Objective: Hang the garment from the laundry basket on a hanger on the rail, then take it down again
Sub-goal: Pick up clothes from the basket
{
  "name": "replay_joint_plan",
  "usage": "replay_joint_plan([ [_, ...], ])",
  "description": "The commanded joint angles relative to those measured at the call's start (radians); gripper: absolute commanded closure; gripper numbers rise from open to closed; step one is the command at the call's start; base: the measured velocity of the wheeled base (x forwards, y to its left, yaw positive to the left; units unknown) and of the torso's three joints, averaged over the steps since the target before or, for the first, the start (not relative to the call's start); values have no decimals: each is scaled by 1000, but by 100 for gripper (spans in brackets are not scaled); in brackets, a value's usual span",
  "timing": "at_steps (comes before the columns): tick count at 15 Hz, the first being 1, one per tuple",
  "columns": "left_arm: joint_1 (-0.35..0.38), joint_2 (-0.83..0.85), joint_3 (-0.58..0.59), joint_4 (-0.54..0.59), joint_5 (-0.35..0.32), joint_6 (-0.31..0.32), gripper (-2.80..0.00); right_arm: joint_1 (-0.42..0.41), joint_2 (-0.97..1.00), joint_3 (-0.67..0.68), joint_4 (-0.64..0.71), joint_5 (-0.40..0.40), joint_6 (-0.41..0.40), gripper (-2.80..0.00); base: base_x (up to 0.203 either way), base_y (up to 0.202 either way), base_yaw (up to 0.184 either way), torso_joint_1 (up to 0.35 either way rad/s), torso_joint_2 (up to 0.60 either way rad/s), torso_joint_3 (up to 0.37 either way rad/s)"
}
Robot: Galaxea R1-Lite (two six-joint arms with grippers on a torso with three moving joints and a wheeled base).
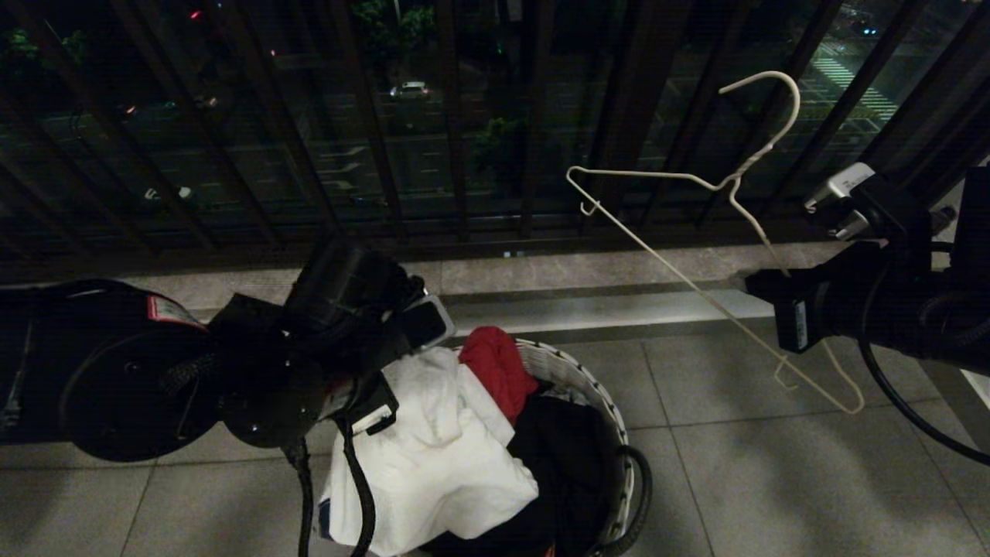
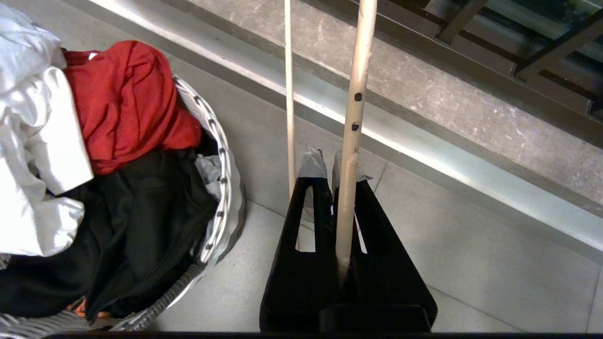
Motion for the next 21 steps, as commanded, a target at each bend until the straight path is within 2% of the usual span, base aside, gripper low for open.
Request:
replay_joint_plan([
  [1,1,-2,51,1,-63,-67,-280,1,1,-1,-2,1,-2,0,0,0,0,0,0,0],
  [8,10,32,107,-2,-41,-113,-280,2,3,0,-2,1,-2,0,0,0,0,0,0,0],
  [9,19,39,108,-23,-24,-111,-280,2,1,0,-2,1,-2,0,0,0,0,0,0,0],
  [13,52,97,154,-219,-9,-99,-280,2,1,2,-2,1,-4,0,0,0,0,0,0,0],
  [15,57,83,163,-225,-8,-99,-280,2,1,2,-2,1,-4,0,0,0,0,0,0,0],
  [18,87,-6,162,-219,-1,-73,-280,2,1,2,-2,2,-5,0,0,0,0,0,0,0],
  [21,179,-86,141,-218,15,-16,-280,2,-2,2,-2,3,-4,0,0,0,0,0,0,0],
])
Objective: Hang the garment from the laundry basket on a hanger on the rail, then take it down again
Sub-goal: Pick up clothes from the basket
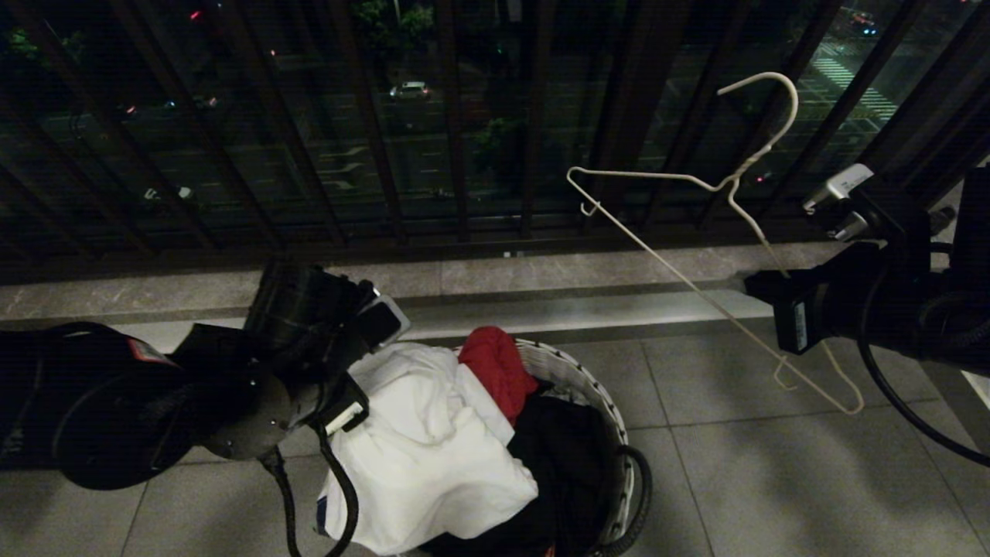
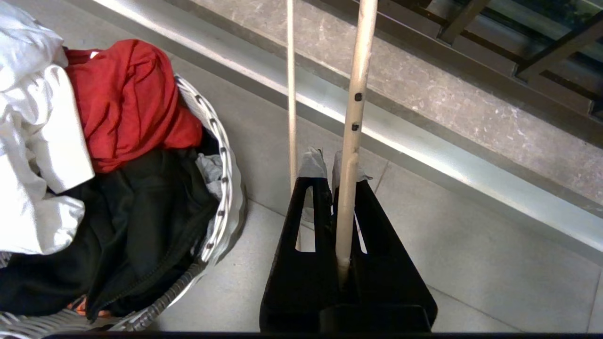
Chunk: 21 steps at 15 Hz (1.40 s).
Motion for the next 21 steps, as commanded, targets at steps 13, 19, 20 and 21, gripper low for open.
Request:
replay_joint_plan([
  [13,39,7,40,-69,-5,-12,-280,0,5,0,-2,1,-3,0,0,0,0,0,0,0],
  [19,-3,51,42,-172,-6,-16,-280,0,6,0,-2,1,-3,0,0,0,0,0,0,0],
  [20,-3,58,42,-173,-6,-22,-280,0,6,0,-2,1,-3,0,0,0,0,0,0,0],
  [21,-3,60,46,-173,-7,-33,-280,0,6,0,-2,1,-3,0,0,0,0,0,0,0],
])
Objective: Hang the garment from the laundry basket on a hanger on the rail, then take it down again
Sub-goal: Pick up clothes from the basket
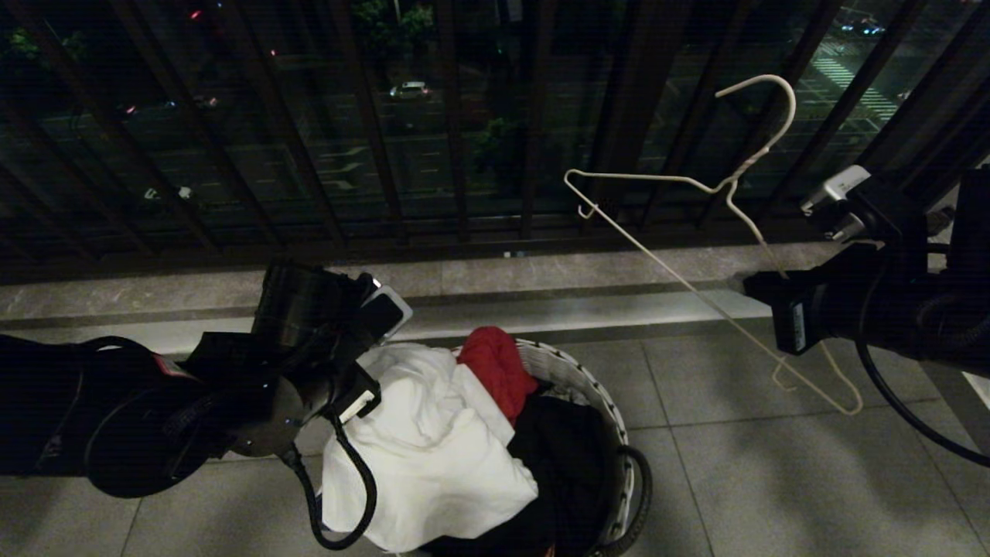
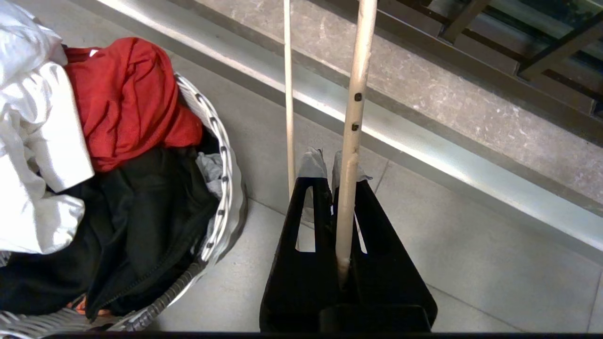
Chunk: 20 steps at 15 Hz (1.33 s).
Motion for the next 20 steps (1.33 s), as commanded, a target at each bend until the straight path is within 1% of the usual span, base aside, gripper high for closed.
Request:
replay_joint_plan([
  [1,-3,9,22,-1,2,2,-280,0,2,0,-2,1,-2,0,0,0,0,0,0,0],
  [4,-8,23,30,-13,-1,-1,-280,1,5,0,-2,1,-2,0,0,0,0,0,0,0],
  [6,-7,41,30,-96,-25,5,-280,1,7,0,-2,1,-2,0,0,0,0,0,0,0],
  [7,-4,53,24,-122,-27,12,-280,1,12,0,-2,1,-2,0,0,0,0,0,0,0],
  [11,18,66,-2,-126,-27,19,-280,1,22,0,-2,1,-4,0,0,0,0,0,0,0],
  [15,28,67,25,-127,-28,15,-280,1,20,0,-2,1,-4,0,0,0,0,0,0,0],
  [20,39,106,16,-138,-32,11,-280,1,22,0,-2,1,-4,0,0,0,0,0,0,0],
])
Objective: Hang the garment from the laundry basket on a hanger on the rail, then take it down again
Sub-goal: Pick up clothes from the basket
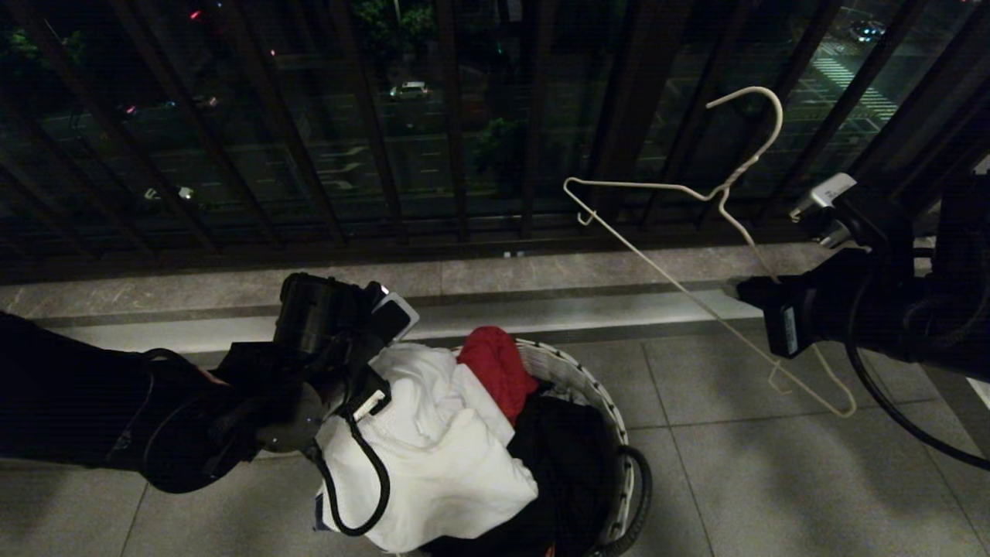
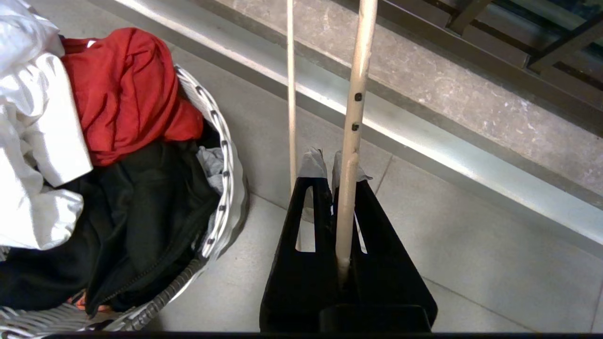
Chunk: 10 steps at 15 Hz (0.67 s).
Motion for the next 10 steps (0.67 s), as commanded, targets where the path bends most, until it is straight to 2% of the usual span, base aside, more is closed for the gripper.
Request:
replay_joint_plan([
  [1,16,28,-4,-5,-6,-2,-280,1,6,0,-2,1,-2,0,0,0,0,0,0,0],
  [4,35,28,-5,-5,-54,-19,-280,1,19,0,-2,-1,-2,0,0,0,0,0,0,0],
  [10,62,37,-48,-6,-58,-34,-280,1,21,-1,-2,-1,-2,0,0,0,0,0,0,0],
])
